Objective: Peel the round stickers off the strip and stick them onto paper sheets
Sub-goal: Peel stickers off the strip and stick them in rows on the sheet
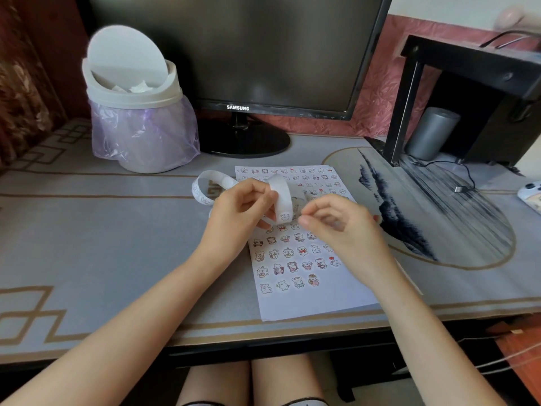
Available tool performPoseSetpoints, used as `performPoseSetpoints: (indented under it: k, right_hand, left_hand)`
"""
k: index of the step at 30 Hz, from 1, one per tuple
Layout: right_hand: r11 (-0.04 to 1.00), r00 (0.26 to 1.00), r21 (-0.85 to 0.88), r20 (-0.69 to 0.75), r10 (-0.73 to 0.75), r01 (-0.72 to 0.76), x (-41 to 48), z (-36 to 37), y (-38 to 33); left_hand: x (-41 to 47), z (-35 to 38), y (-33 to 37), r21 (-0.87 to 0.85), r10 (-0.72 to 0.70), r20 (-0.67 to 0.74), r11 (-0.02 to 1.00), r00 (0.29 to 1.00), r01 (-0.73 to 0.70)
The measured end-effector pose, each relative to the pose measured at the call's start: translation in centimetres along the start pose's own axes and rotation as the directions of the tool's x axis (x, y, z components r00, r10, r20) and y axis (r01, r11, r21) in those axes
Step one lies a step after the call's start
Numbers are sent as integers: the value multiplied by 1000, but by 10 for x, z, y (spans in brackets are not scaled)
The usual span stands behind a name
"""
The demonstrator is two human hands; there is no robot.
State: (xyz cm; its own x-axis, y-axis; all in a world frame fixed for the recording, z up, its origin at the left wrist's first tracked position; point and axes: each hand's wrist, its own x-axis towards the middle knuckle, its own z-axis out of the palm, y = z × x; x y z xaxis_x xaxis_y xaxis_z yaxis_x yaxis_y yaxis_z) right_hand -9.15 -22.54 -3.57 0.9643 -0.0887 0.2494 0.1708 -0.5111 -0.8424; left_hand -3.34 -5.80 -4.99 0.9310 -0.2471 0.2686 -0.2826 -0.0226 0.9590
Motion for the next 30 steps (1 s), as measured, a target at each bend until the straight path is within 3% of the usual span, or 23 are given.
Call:
performPoseSetpoints:
  k: [13, 30]
  right_hand:
    - [985, 991, 154, -116, -66, 84, 15, 17, 2]
    - [988, 986, 107, -140, -92, 107, 16, 18, 6]
  left_hand:
    - [-1, 1, 2, -36, -2, 42, 999, 999, 3]
    - [1, 1, -4, 24, -13, 75, 1000, 997, 11]
